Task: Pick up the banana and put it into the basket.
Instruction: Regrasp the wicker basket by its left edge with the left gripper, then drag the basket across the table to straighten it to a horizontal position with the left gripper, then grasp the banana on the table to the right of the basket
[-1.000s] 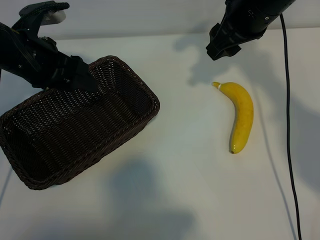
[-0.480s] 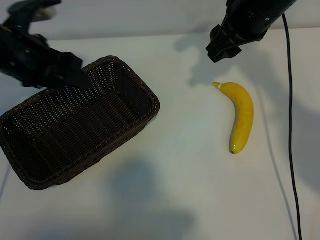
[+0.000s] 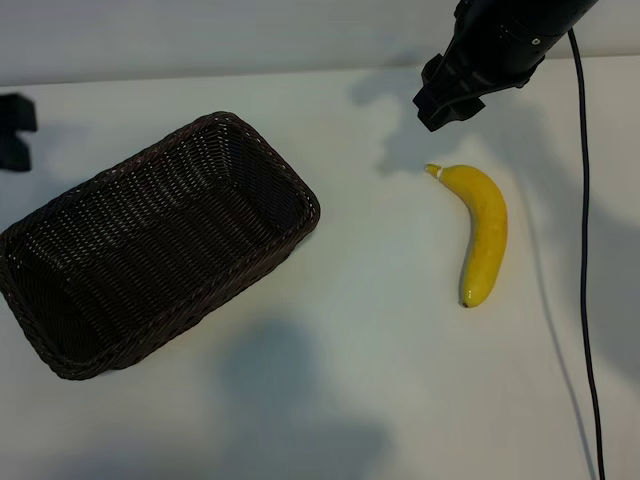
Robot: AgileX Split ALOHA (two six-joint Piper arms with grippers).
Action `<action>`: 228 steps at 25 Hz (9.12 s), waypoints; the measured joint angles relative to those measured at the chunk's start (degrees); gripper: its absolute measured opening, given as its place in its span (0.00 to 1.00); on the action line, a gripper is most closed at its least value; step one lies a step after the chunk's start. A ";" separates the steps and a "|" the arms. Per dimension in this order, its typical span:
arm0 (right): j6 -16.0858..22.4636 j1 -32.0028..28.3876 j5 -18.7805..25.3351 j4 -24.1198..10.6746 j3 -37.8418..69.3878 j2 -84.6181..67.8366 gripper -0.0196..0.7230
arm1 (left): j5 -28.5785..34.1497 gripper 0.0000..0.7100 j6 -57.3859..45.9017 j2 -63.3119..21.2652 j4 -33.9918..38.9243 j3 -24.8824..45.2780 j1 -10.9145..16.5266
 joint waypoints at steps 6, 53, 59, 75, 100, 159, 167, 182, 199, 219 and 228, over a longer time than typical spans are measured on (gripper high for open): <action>0.00 0.00 0.00 0.00 0.00 0.00 0.81 | -6.89 0.84 -8.32 -3.18 2.69 15.13 0.00; 0.12 0.00 2.84 0.00 0.00 0.00 0.81 | -45.84 0.27 -38.28 13.76 13.68 36.50 0.05; 0.12 0.00 2.89 0.00 0.00 0.00 0.81 | -46.00 0.27 -37.64 13.82 13.37 36.50 0.05; 0.36 0.00 2.95 0.00 0.00 0.00 0.81 | -44.82 0.27 -20.12 13.69 1.95 34.41 0.11; 1.81 0.00 2.70 0.00 0.00 0.00 0.81 | -28.35 0.24 19.09 13.57 -18.24 17.75 7.77; 2.83 0.00 2.42 0.00 0.00 0.00 0.77 | -29.61 0.24 55.33 39.42 -53.64 7.67 8.71; 2.88 0.00 2.42 0.00 0.00 0.00 0.77 | -29.74 0.24 54.68 39.42 -52.84 7.40 8.71; 2.93 0.00 2.47 0.00 0.00 0.00 0.77 | -27.66 0.72 54.06 39.42 -53.24 7.36 8.71; 2.95 0.00 2.52 0.00 0.00 0.00 0.77 | -24.12 0.85 45.49 33.74 -43.13 7.34 8.71; 2.95 0.00 2.52 0.00 0.00 0.00 0.77 | -11.42 0.85 38.76 14.29 -31.47 7.34 8.71; 3.00 0.00 2.74 0.00 0.00 0.00 0.77 | -11.10 0.85 37.43 9.70 -28.60 7.34 8.71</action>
